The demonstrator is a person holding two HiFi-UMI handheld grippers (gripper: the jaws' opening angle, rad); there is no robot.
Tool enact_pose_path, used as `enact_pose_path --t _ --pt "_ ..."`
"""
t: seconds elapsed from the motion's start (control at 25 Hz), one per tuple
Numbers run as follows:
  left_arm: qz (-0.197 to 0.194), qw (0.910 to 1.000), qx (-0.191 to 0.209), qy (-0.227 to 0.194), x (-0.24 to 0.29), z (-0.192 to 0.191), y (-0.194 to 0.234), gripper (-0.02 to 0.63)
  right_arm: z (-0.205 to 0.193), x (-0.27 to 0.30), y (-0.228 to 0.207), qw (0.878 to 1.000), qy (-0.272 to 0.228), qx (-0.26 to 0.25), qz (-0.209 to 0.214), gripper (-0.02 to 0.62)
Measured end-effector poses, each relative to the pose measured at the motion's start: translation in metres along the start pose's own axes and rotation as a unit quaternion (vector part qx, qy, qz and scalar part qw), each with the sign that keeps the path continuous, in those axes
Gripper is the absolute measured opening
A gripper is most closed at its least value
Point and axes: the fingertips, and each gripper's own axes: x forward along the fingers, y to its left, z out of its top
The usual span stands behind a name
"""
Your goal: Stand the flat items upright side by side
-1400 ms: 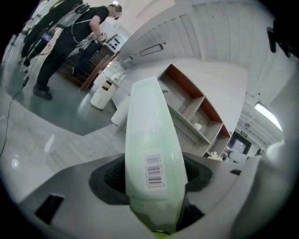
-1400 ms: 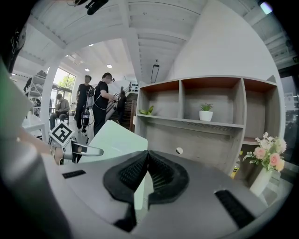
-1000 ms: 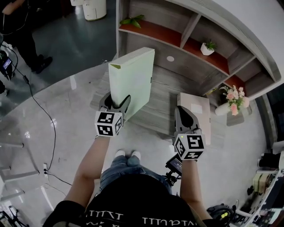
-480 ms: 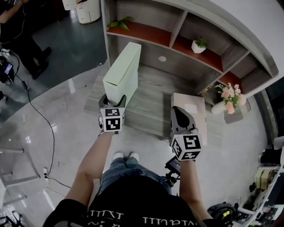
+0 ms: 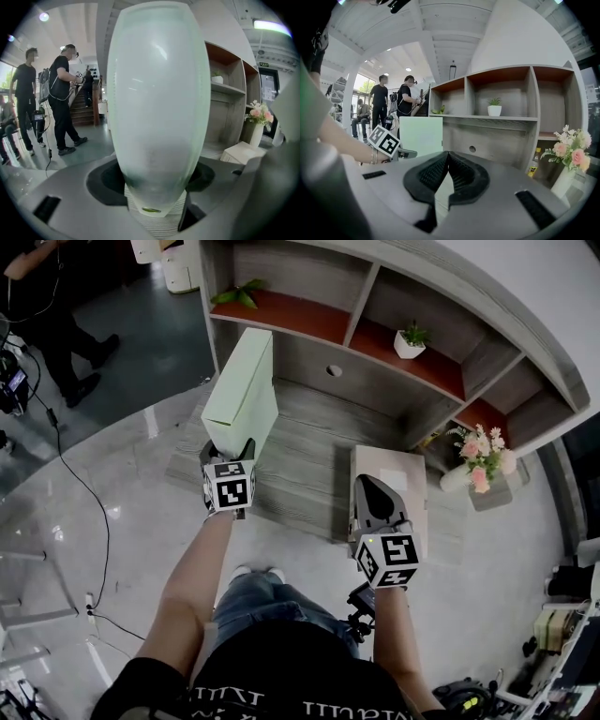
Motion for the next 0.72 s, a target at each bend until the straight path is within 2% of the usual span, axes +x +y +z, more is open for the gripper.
enact_pose_path --t 0.28,0.72 --pt "0.016 0.9998 -0.006 0.008 0.020 0.009 0.002 0.314 0.003 0.006 -0.010 1.000 -0.003 -0.003 0.004 0.015" --pt "0.023 0.9997 -0.002 0.011 0.057 0.030 0.021 0.314 0.003 0.026 -0.021 1.000 0.009 0.006 -0.015 0.015"
